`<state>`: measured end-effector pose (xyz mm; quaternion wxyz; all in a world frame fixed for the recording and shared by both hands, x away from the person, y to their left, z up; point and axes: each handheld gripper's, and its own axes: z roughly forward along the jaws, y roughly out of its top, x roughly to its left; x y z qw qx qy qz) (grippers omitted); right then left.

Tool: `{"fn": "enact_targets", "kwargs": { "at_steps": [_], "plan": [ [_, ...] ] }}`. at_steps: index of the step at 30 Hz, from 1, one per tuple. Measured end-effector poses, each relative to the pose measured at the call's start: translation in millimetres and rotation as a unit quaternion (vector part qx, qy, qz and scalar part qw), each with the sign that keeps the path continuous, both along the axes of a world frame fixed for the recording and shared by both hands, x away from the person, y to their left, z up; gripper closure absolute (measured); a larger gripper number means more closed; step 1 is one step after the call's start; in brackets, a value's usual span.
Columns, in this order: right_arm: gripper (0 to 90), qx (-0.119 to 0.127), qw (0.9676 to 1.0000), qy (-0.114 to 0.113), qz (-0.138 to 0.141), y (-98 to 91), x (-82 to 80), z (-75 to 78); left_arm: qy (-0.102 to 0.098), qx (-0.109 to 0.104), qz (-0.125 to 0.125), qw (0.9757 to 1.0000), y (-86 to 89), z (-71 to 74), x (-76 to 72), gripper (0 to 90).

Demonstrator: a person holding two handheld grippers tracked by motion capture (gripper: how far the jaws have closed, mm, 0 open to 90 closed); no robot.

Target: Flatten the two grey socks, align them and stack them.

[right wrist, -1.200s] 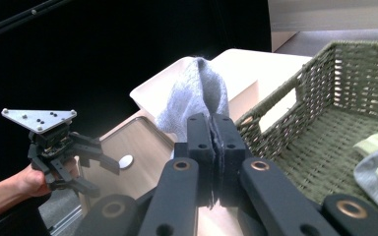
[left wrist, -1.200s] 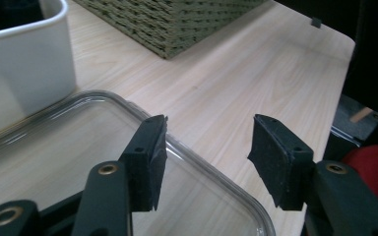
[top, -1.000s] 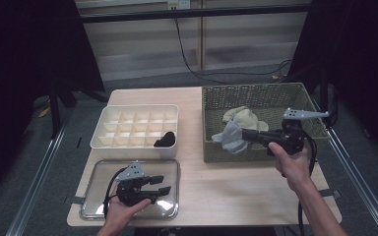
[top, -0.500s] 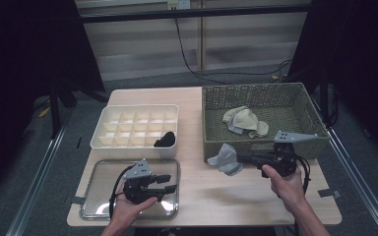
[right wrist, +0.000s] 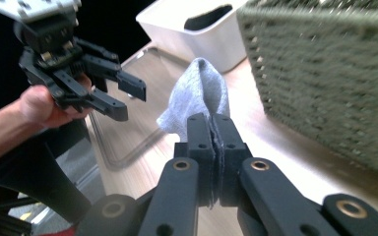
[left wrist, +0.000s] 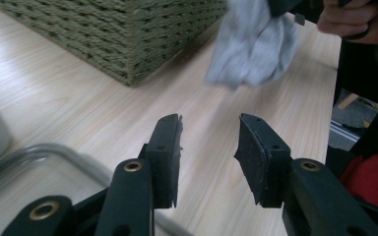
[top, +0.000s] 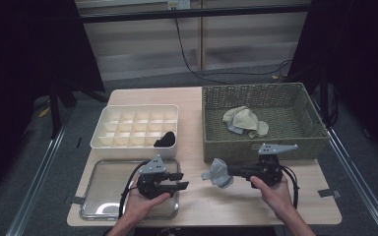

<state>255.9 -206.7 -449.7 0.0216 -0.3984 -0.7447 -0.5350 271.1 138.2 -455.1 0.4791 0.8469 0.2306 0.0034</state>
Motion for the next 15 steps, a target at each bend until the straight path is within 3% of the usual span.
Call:
{"fn": "enact_targets", "kwargs": {
  "at_steps": [6, 9, 15],
  "plan": [
    [88.1, -0.015, 0.9997, 0.014, 0.012, 8.9, 3.3, -14.5, 0.003, 0.007, -0.02, 0.9998, -18.0, -4.9, 7.6, 61.1],
    [88.1, -0.021, 0.9995, 0.018, 0.017, 10.8, 4.6, -20.4, 0.002, 0.011, -0.033, 0.9994, -22.6, -7.7, 10.8, 67.8],
    [88.0, -0.024, 0.9993, 0.02, 0.021, 12.8, 5.1, -26.3, 0.012, 0.013, -0.04, 0.999, -30.4, -15.1, 15.1, 71.2]
  ]
}}
